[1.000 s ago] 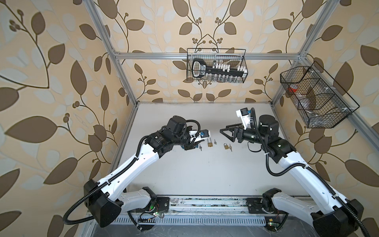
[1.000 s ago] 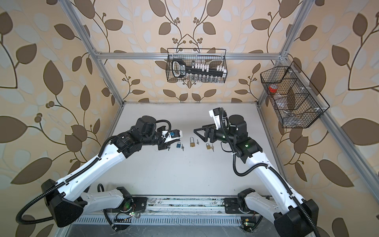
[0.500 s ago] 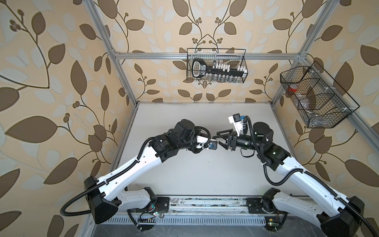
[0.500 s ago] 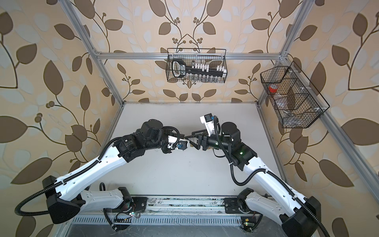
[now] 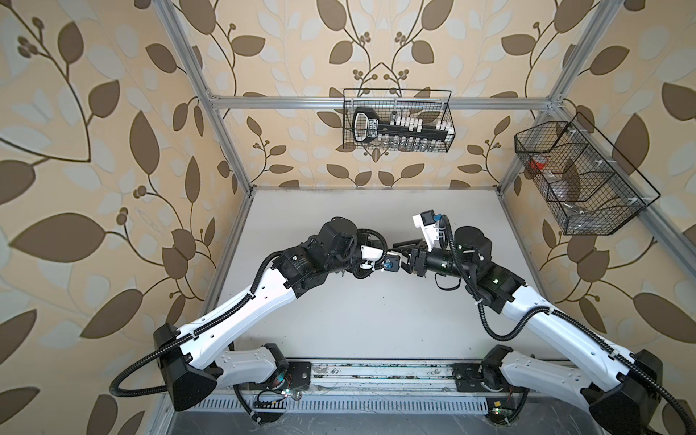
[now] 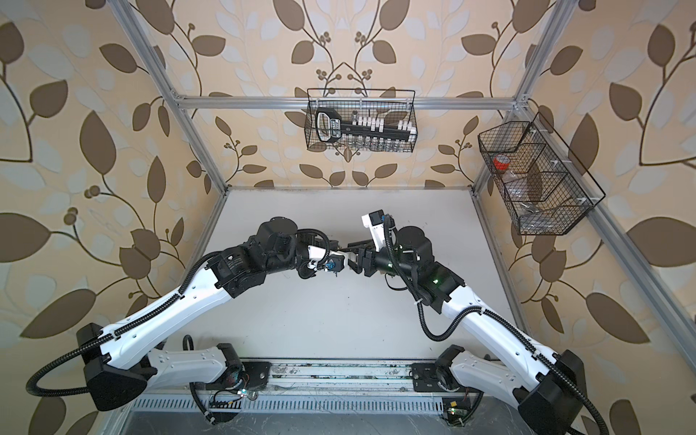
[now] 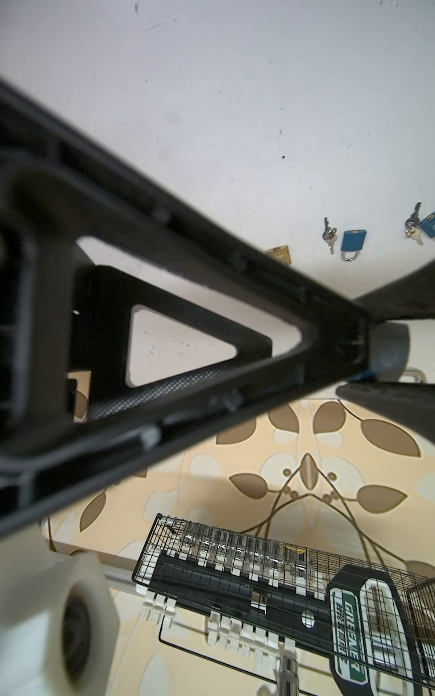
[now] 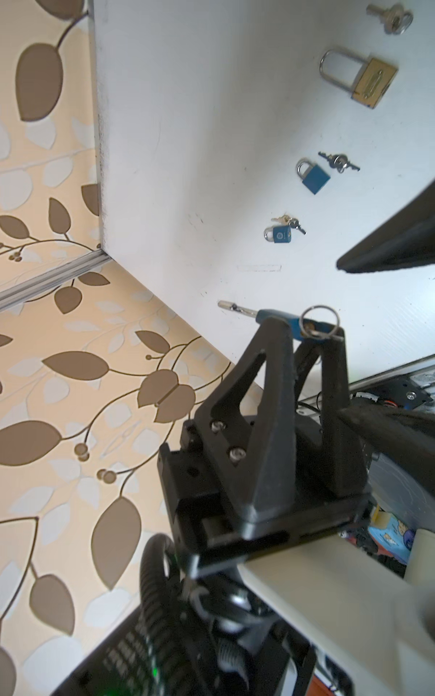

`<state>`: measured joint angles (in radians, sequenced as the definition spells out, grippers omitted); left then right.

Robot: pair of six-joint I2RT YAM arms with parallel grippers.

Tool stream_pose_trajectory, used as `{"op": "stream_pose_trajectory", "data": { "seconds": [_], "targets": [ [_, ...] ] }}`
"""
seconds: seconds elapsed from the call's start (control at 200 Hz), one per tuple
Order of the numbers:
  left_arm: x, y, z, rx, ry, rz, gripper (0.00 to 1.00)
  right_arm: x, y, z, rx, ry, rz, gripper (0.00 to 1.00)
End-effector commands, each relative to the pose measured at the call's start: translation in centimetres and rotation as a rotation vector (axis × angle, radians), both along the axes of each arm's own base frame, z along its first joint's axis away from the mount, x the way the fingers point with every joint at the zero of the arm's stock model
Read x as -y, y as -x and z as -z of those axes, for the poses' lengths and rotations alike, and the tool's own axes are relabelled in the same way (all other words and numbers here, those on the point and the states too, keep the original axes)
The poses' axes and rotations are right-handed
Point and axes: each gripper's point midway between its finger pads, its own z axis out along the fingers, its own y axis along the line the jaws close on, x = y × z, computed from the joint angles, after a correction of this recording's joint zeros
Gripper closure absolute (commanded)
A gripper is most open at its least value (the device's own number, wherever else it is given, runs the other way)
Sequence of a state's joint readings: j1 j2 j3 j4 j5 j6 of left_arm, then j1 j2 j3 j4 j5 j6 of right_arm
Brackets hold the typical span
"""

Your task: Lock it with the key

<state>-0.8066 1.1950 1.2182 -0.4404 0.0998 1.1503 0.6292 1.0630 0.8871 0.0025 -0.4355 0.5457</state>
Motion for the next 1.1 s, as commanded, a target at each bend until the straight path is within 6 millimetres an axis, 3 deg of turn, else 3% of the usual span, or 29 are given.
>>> {"op": "stream_pose_trajectory", "data": {
  "seconds": [0.0, 0.671, 1.096],
  "targets": [
    [0.4, 0.4, -3.6, 0.142, 0.018, 0.065, 1.00, 0.0, -0.8, -0.1, 0.008, 0.011, 0.035, 0.46],
    [0.9, 0.5, -2.9, 0.127, 0.008, 0.081, 1.00, -1.6, -1.5, -0.3, -0.009, -0.019, -0.002, 0.56],
    [1.6, 0.9, -2.6, 0.115, 0.025, 0.109, 1.00, -2.1, -2.0, -0.1, -0.030, -0.023, -0.004, 0.74]
  ]
}}
